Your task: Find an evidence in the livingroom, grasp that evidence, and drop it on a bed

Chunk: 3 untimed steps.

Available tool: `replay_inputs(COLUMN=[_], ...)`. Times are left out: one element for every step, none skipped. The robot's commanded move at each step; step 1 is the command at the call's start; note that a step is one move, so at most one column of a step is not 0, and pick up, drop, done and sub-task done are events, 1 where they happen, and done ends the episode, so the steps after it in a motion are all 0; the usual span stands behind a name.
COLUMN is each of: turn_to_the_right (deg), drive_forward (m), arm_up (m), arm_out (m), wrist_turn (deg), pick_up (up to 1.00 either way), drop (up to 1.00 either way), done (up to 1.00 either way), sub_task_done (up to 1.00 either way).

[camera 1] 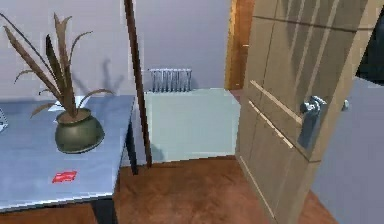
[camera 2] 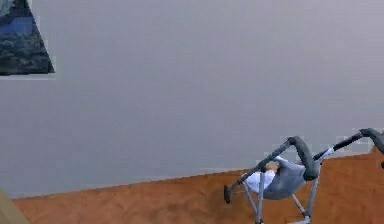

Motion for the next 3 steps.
replay_inputs(turn_to_the_right=[0.0, -45.0, -45.0], drive_forward=[0.10, 0.00, 0.00], arm_up=[0.00, 0.00, 0.00], arm_out=[0.00, 0.00, 0.00], wrist_turn=[0.0, 0.0, 0.0], pick_up=[0.00, 0.00, 0.00], drop=[0.00, 0.00, 0.00], done=[0.00, 0.00, 0.00], sub_task_done=[0.00, 0.00, 0.00])
